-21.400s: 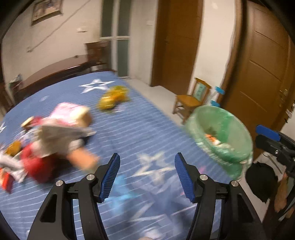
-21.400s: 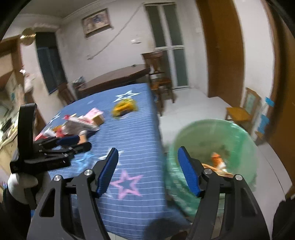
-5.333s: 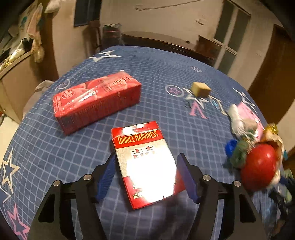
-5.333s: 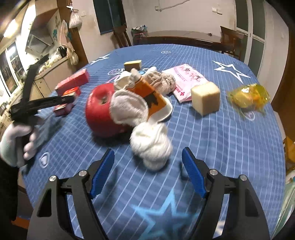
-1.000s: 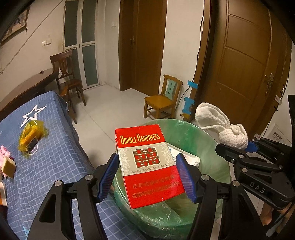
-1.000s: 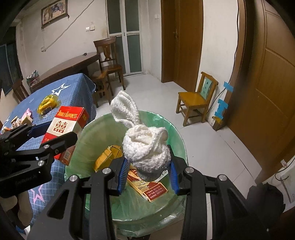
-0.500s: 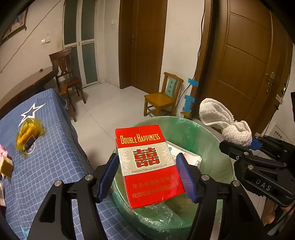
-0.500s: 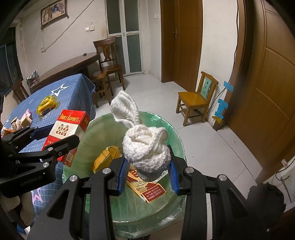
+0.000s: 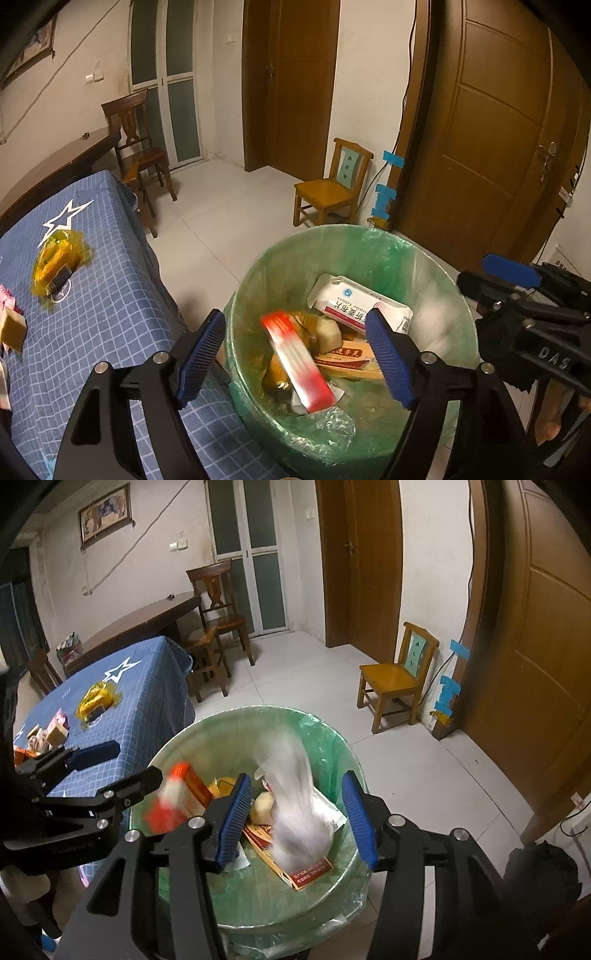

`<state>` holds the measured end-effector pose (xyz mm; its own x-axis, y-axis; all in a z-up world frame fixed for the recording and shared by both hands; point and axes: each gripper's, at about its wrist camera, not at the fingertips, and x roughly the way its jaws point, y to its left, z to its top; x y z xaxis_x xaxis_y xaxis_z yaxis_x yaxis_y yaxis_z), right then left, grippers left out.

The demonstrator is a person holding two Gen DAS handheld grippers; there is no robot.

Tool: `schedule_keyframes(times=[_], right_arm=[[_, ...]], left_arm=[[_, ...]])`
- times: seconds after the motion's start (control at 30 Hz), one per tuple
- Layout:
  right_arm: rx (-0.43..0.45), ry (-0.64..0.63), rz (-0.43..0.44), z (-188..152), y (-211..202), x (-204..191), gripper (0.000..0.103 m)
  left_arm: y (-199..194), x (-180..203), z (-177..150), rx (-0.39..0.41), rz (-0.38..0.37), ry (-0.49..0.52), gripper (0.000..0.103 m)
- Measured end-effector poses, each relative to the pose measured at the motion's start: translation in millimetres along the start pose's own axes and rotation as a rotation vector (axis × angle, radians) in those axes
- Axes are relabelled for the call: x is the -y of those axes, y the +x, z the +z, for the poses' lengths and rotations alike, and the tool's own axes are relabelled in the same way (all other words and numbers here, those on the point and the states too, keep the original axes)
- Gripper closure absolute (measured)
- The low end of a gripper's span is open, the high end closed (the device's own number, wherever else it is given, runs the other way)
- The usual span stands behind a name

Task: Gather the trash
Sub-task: 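Move both open grippers back over the table items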

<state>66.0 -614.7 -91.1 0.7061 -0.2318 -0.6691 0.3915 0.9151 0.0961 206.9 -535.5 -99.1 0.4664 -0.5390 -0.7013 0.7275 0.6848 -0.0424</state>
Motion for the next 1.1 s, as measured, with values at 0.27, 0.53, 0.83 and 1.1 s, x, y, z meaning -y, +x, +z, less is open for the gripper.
schedule_keyframes(times=[0.27,0.53,0.83,1.1], right_arm=[[0.009,0.013,0.000,-1.6,-2.9,5.4,0.054],[0.049,0.000,0.043,-11.0,-23.7,-9.0,0.054],[0.061,-0.125,0.211,-22.3,-37.7,-85.6,0.047],[-0.001,-0.256,0.318,-25.3,-18.7,-163.5,0.043]], left_arm=[[2.1,-1.3,-5.4,-0.013,0.001,0.003,0.024],[-21.1,-24.4,-14.3,-0.015,0.027,0.003,0.024],[-88.5,-112.3,-36.4,0.003,0.076,-0.056,0.024],[-193.6,-288.8,-66.7,0.049,0.242,-0.210,0.024]])
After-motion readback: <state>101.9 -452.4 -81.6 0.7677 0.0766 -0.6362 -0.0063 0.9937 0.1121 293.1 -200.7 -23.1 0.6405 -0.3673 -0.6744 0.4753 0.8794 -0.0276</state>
